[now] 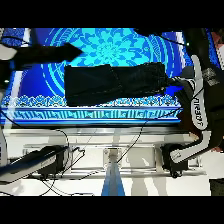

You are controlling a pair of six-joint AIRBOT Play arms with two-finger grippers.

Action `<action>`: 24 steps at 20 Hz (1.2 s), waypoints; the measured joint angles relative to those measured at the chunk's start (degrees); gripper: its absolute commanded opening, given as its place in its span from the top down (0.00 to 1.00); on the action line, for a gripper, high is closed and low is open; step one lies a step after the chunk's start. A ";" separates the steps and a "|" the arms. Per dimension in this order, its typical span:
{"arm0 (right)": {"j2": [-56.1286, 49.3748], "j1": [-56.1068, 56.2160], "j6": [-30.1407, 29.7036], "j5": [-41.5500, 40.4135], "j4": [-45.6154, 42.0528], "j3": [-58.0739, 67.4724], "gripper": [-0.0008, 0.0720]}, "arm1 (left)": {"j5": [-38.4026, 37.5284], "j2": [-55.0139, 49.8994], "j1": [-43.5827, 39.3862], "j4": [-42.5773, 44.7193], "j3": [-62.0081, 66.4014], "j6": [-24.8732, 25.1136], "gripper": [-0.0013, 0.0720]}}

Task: Fold the clothes and pants, and hang the long-sleeved shirts on hangers.

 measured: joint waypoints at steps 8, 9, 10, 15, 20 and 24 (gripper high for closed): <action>0.39 -0.28 -2.95 4.17 -0.09 0.00 0.88 | -4.22 -5.05 14.71 11.32 -11.43 -1.44 0.05; 0.39 -0.28 -4.00 4.24 -0.04 0.00 0.75 | -4.11 -6.99 14.80 11.37 -12.46 -1.25 0.05; 0.39 -0.28 -5.57 4.50 -0.04 0.00 0.59 | -3.96 -9.18 14.64 10.91 -13.18 -1.05 0.05; 0.35 -0.28 -10.38 5.64 0.11 -0.07 0.49 | -0.20 -18.93 12.39 5.18 -14.60 2.03 0.21; -0.94 -0.11 -11.61 5.97 0.24 -0.81 0.50 | 2.47 -22.75 10.62 3.15 -14.43 3.61 0.95; -3.08 2.54 -11.61 5.81 1.25 -5.53 0.52 | -0.83 -21.86 10.40 3.32 -10.19 3.85 0.95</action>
